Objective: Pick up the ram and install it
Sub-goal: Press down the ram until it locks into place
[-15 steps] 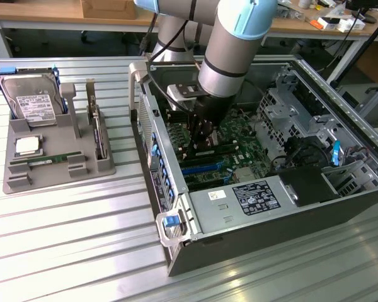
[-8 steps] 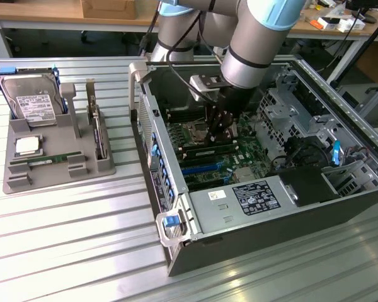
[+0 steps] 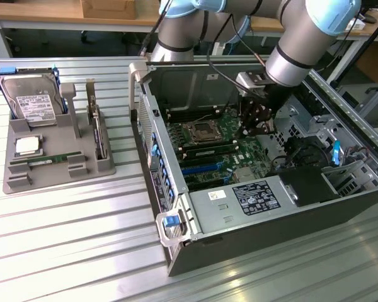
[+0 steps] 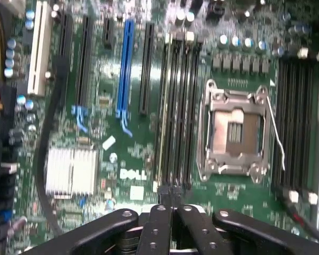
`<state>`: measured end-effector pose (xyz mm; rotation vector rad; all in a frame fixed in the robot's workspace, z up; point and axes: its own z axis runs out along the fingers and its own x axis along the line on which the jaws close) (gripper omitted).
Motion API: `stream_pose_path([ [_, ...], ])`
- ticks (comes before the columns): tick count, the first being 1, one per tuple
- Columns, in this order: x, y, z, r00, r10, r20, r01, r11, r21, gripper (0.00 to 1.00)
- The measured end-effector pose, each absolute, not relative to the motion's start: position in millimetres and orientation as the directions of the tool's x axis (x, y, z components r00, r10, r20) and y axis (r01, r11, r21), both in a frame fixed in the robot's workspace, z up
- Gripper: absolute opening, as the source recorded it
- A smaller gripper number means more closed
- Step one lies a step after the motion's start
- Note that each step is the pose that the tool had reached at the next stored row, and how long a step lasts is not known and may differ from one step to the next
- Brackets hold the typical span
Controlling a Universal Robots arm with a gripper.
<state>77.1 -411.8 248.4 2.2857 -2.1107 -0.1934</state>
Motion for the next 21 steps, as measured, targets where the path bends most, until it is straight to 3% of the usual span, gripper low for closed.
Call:
stream_pose_path([
  [3,100,-412,251,0.075,-0.994,-0.084,-0.991,-0.084,0.106,0.11],
  [8,101,-412,287,0.075,-0.993,-0.086,-0.991,-0.084,0.106,0.11],
  [21,101,-412,288,0.035,-0.995,-0.090,-0.993,-0.044,0.105,0.11],
])
